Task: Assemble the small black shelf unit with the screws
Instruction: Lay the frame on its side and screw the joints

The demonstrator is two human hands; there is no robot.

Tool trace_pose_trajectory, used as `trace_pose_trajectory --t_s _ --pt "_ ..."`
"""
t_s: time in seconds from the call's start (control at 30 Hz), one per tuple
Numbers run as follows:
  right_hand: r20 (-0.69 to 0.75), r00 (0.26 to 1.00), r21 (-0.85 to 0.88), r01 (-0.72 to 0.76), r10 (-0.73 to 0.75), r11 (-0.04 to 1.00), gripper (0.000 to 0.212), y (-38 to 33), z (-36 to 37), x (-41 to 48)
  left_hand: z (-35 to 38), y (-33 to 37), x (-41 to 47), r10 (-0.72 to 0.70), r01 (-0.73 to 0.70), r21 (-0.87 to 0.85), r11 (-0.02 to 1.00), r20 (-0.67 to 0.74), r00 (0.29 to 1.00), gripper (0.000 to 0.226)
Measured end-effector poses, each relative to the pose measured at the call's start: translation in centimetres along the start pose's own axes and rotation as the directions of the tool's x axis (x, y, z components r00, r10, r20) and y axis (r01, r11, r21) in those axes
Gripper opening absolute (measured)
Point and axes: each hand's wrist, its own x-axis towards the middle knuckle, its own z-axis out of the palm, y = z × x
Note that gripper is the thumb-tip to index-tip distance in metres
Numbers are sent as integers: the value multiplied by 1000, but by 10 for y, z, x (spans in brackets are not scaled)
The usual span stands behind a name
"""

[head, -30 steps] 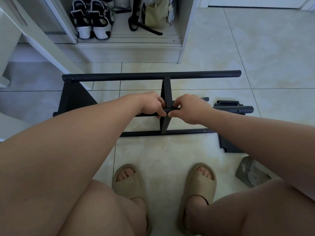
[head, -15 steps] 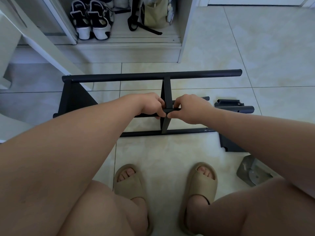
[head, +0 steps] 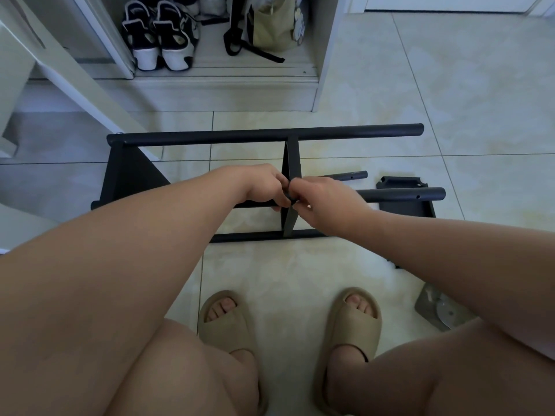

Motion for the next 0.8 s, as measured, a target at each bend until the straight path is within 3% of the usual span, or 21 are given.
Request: trace_pose_trajectory --t_s 0.07,0.23,0.43,0.57,0.7,0.8 --pt "22 999 24 26 -27 999 6 -4 1 0 -1 -3 2 10 -10 -8 1000 3 1000 15" --pt "73 992 -1 -107 106 994 13 -6 -1 6 -2 -6 7 0 0 2 1000 3 1000 25" --pt "159 985 133 -84 62 988 13 -4 -6 1 -3 -9 6 22 -22 -15 1000 22 999 20" --pt "152 988 57 -39 30 998 3 -1 -3 1 -5 -10 8 -5 5 -8 1000 38 999 31" --pt "89 988 -76 -120 127 990 20 0 -2 8 -7 -10 8 -29 29 -4 1000 41 999 34" --pt "32 985 -129 -163 169 978 21 -1 3 10 -7 -10 8 -25 25 1 1000 41 999 31"
